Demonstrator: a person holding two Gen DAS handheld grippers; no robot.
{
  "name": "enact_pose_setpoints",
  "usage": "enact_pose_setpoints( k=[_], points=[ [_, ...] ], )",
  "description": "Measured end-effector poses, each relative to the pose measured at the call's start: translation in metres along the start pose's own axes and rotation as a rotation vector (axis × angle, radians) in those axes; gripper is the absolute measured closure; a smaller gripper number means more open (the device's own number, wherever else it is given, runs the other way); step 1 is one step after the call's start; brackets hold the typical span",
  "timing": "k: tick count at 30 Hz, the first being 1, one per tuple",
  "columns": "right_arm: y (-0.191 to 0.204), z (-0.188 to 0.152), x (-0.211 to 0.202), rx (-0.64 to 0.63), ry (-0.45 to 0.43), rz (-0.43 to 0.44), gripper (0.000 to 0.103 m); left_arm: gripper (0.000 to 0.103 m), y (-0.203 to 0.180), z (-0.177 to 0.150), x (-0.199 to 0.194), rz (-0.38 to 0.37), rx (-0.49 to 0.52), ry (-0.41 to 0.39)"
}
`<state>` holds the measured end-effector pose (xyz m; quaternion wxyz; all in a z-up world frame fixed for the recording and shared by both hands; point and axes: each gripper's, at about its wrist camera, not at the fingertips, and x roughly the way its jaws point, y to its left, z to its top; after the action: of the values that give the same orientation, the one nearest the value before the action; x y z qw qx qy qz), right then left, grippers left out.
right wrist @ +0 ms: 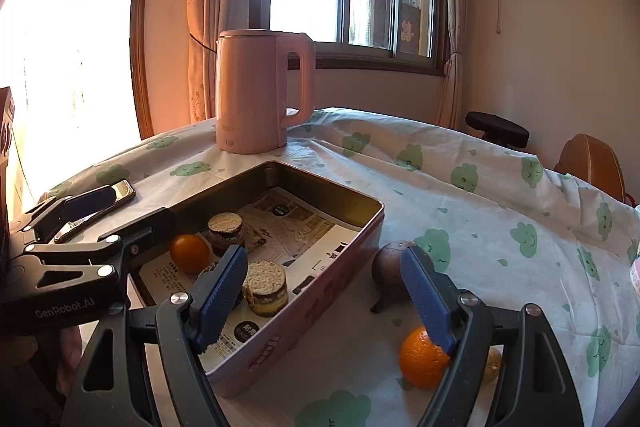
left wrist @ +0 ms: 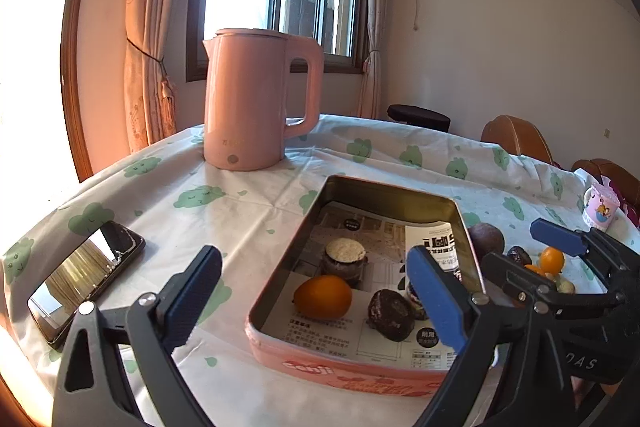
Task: Organize fruits
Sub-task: 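Withdraw both open grippers from the tin box toward the loose fruits, then move the right gripper to a small brown fruit while the left approaches an orange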
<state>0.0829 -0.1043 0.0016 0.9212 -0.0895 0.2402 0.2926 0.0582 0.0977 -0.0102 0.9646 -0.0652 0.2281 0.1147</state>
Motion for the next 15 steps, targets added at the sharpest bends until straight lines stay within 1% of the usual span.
enact_pose_setpoints(
  k=[5, 9, 13, 14, 15],
  points=[
    [-0.042, -0.013, -0.028, 0.041, 0.019, -0.076, 0.023, 0.007, -0.026, 0.004, -0.007, -0.030, 0.043, -0.013],
    [-0.081, -0.029, -0.047, 0.068, 0.076, -0.156, 0.023, 0.007, -0.052, 0.003, -0.008, -0.060, 0.087, -0.010],
    [-0.110, -0.041, -0.053, 0.108, 0.137, -0.197, 0.023, 0.007, -0.081, -0.001, -0.006, -0.092, 0.139, 0.009],
    [-0.115, -0.043, -0.052, 0.117, 0.149, -0.199, 0.025, 0.007, -0.089, -0.002, -0.007, -0.103, 0.155, 0.013],
    [-0.119, -0.045, -0.051, 0.128, 0.164, -0.191, 0.031, 0.007, -0.097, -0.003, -0.007, -0.112, 0.171, 0.014]
  ],
)
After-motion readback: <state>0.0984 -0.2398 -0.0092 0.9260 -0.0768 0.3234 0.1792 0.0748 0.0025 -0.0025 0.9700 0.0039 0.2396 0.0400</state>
